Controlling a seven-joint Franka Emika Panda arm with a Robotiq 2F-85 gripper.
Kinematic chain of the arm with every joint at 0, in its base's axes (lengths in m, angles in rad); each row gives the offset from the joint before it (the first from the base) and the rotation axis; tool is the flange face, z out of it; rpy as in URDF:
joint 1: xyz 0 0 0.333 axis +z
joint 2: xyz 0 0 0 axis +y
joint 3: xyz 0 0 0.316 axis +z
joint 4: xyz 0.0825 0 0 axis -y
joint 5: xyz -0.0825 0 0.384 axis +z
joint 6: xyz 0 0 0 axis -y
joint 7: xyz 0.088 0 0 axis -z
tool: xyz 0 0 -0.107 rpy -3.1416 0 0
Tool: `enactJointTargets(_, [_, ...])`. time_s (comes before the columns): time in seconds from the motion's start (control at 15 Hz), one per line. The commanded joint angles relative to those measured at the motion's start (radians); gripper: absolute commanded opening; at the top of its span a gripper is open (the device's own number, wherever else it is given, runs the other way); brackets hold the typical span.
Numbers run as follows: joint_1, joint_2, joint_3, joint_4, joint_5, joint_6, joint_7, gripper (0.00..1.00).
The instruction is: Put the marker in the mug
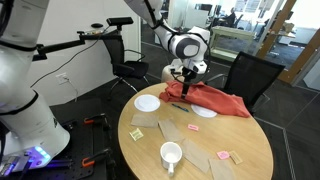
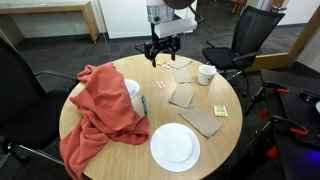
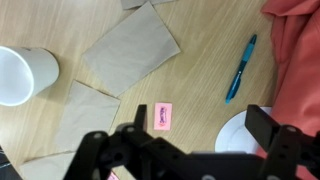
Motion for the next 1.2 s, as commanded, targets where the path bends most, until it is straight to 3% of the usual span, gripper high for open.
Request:
enactJointTargets(0.0, [0.017, 0.090, -0.008, 0.094, 0.042, -0.004, 0.066, 1.00])
enactJointTargets(0.4, [0.043, 0.197, -0.005, 0.171, 0.039, -0.004, 0.106, 1.00])
enactJointTargets(0.47, [0.038, 0.167, -0.009, 0.131, 0.031, -0.002, 0.080, 1.00])
enactJointTargets(1.13, [0.055, 0.258, -0.007, 0.218, 0.035, -0.001, 0.099, 1.00])
